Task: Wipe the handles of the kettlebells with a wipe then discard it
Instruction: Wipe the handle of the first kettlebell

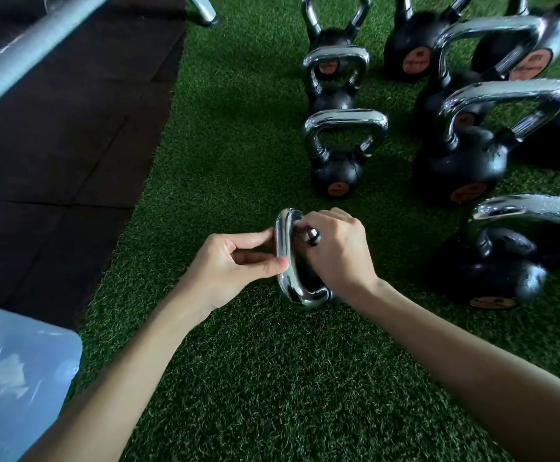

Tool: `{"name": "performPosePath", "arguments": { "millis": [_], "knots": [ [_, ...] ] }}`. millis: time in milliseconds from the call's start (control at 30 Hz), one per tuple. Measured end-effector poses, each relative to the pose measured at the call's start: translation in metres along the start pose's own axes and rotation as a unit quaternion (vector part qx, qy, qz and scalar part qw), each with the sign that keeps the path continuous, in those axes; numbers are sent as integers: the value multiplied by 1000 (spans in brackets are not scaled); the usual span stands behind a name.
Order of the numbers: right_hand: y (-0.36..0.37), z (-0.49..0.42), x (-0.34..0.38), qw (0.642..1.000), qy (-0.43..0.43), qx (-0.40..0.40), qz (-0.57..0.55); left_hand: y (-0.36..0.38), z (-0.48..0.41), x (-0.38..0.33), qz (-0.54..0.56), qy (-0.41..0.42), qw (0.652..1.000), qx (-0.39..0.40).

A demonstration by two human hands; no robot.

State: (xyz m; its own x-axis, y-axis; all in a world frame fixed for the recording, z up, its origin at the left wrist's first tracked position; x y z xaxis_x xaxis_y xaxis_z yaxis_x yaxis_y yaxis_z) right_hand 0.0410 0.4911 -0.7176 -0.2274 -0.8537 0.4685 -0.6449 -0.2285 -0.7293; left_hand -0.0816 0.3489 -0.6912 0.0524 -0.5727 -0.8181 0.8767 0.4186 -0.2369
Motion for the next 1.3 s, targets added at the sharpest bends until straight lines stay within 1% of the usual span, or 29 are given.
{"name": "performPosePath", "arguments": {
  "millis": [100, 267, 333, 400, 467, 567, 667, 733, 833, 967, 1000, 1100, 1133, 1200, 1300],
  "knots": [
    [-4, 2, -4, 1000, -7, -2, -4, 1, -1, 0, 0, -3, 1000, -2],
    [-14, 6, -8, 998, 38, -30, -33, 2, 0, -7, -12, -7, 1000, -5],
    [-15, 0, -7, 998, 39, -37, -35, 2, 1, -10, -20, -6, 1000, -6],
    [-16, -4, -6, 998, 25, -36, -36, 6, 2, -12, -41, -1, 999, -14],
    [-18, -1, -8, 999, 25, -29, -37, 12, 5, -16, -81, 7, 996, -43],
    [-30, 6, -20, 996, 79, -30, -36, 20, 1, -28, -139, 16, 986, -85],
    [-57, 10, -40, 986, 145, -63, -45, 24, -12, -49, -201, 25, 977, -70],
    [-79, 16, -48, 977, 180, -101, -51, 28, -19, -66, -262, 40, 964, -38],
    [-106, 31, -44, 969, 199, -138, -50, 33, -28, -93, -355, 67, 932, 20],
    [-131, 44, -22, 963, 187, -189, -49, 35, -31, -115, -497, 113, 856, 90],
    [-137, 44, -17, 963, 176, -198, -48, 35, -30, -117, -508, 122, 847, 104],
    [-150, 40, -10, 966, 153, -200, -48, 42, -21, -118, -484, 128, 851, 160],
    [-153, 39, -11, 968, 150, -196, -53, 47, -16, -117, -489, 136, 845, 172],
    [-154, 36, -14, 970, 147, -181, -60, 56, -8, -115, -517, 158, 822, 180],
    [-155, 36, -19, 973, 147, -165, -66, 69, -1, -113, -548, 193, 798, 160]
  ]
}}
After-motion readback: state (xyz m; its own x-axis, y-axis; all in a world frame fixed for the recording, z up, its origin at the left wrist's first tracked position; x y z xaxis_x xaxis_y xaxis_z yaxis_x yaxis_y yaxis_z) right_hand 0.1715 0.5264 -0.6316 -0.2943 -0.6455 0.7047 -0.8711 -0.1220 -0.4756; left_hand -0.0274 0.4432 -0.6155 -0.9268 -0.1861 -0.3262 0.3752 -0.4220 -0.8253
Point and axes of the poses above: each hand's wrist, its own z-axis away from the middle knuckle, its own y-axis out of the palm, x = y × z, the point moved 3 cm from there along -z, towards the middle knuckle, and after that the axes turned 14 degrees about -y, right-handed, at the moved point
